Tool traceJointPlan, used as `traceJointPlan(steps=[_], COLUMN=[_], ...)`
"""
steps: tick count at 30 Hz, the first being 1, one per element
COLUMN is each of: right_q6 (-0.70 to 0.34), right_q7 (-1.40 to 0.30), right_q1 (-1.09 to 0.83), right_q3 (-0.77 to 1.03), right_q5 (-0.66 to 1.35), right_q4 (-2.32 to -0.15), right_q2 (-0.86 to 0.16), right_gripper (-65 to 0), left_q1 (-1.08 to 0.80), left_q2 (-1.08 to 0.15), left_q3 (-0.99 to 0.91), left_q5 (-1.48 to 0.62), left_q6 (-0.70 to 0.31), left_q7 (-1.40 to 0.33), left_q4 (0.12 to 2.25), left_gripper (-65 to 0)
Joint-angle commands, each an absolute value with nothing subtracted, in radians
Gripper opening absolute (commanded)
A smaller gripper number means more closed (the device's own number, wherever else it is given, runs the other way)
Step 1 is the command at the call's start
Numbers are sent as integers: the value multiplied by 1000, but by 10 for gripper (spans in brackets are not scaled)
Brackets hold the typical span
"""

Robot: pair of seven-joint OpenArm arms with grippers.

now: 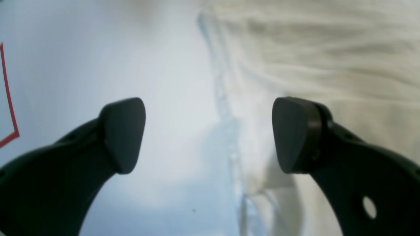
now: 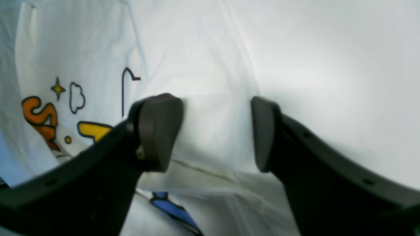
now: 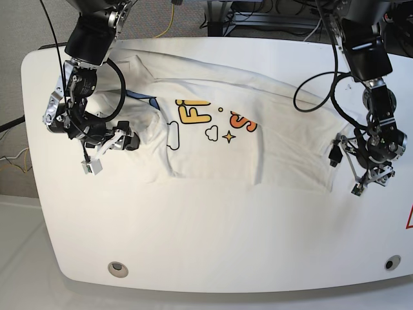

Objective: Fold the T-shirt properly
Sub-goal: 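Move the left gripper along the shirt side and grasp its edge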

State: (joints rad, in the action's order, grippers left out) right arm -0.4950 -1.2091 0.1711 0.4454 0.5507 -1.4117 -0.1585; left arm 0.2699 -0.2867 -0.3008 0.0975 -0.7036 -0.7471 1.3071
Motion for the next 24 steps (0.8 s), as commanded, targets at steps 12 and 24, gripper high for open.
traceJointPlan(steps=[12,24], right_q6=[-498,-498], right_q7=[-1194,-1194], right_q1=[193,193], right_q3=[447,447], right_q5=[567,567], right_q4=[-1429,-1429], right_q2=[-174,-177], right_gripper=[-297,-296], left_q1=[486,552], left_q2=[-306,-306], left_q3=[-412,-467], left_q5=[88,87], left_q6=[-698,-698], left_q7=[-728,-728], left_q4=[1058,883], left_gripper=[-73,-73])
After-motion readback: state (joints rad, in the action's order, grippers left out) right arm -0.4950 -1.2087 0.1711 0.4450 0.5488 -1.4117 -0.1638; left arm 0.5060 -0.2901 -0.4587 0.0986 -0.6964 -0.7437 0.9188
